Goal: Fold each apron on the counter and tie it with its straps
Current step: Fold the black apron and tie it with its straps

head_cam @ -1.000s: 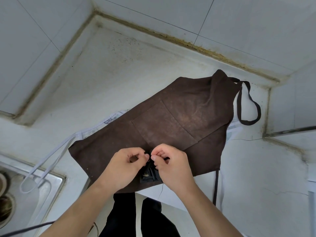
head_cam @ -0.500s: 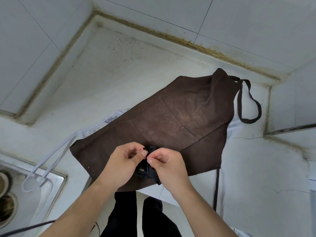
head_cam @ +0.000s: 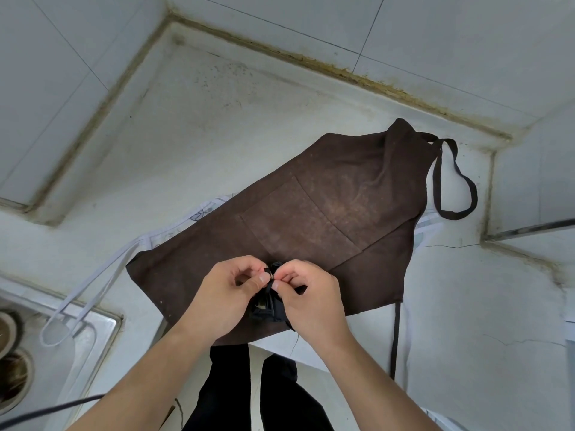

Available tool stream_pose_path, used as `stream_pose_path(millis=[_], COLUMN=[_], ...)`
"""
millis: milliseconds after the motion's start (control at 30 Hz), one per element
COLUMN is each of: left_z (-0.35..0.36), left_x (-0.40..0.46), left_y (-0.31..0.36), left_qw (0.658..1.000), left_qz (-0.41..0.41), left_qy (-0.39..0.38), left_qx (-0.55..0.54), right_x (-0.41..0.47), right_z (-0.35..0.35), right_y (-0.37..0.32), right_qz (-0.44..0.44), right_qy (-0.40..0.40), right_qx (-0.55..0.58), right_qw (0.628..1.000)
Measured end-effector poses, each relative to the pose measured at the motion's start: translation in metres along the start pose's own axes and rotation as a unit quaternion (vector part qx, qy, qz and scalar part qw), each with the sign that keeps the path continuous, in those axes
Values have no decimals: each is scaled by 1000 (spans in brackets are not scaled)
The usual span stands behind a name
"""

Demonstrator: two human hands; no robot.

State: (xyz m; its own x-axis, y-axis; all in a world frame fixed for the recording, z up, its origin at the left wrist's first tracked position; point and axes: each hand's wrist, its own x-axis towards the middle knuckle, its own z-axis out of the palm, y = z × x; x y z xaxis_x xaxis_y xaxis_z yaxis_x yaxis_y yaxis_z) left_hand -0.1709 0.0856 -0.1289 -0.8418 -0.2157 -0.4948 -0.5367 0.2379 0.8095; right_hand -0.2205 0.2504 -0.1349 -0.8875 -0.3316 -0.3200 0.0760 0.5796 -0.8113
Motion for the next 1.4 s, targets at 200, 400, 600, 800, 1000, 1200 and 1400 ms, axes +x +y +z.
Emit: stream_pose_path(millis=[200,400,600,800,1000,1200,1400], left_z=[2,1,1,3,3,3,3], left_x=[-1,2,2,2,1,1,-3], left_y=[8,2,4,3,2,1,-1], left_qw=[998,1000,999,998,997,998,998], left_qz=[30,-9,-19,-11,-7,9,30], left_qy=[1,26,34,28,37,26,26], left_qx=[63,11,16,54,65,50,50], right_x=[4,8,7,12,9,7,6], right_z=[-1,-10,-10,-4,-4,-6,-5], right_y=[4,4,0,0,0,-3,-8], right_qz=[-82,50,42,58,94,84,133], right_qy=[-10,-69,-72,-57,-80,-56,-53], right_qx=[-49,95,52,7,72,70,86], right_qw=[995,992,995,997,990,992,986])
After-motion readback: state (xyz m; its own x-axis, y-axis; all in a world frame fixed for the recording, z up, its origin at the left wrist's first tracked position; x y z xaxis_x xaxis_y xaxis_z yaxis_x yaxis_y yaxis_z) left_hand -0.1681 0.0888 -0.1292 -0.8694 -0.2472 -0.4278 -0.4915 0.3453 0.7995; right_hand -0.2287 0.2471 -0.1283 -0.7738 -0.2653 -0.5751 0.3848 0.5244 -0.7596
